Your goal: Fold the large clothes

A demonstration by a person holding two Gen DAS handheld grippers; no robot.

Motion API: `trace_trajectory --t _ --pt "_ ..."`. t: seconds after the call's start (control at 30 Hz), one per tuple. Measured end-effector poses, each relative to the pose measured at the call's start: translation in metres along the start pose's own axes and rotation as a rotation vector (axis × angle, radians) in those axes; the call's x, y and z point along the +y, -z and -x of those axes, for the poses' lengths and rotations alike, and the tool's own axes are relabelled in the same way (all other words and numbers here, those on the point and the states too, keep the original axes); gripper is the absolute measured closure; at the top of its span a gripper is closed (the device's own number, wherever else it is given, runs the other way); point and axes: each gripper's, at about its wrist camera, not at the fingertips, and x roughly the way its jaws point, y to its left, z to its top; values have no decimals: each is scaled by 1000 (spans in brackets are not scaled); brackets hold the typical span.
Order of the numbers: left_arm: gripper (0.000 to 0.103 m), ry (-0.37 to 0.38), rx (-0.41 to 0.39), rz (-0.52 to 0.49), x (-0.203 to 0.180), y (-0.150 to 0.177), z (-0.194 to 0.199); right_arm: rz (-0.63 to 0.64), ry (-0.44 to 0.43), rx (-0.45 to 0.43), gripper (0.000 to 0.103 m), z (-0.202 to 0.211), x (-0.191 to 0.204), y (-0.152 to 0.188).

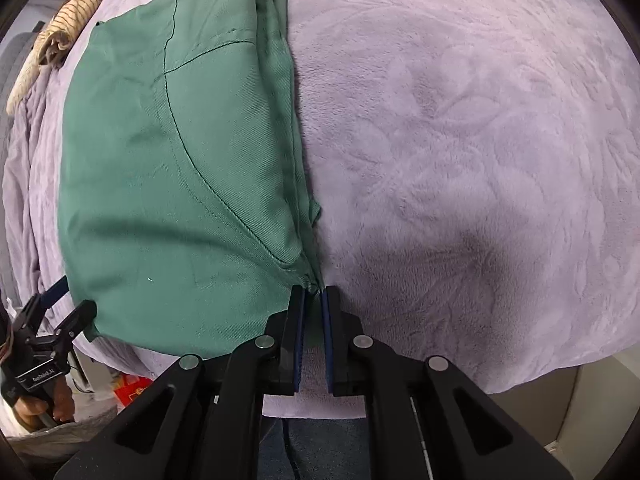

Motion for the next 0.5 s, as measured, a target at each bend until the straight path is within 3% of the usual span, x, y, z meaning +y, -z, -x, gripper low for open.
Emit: trace_trajectory --t 0.3,0.5 --pt "0 1 11 8 5 -2 6 -2 14 3 94 26 -15 22" --pt "0 -4 17 1 4 -2 4 49 -125 -170 94 79 -4 35"
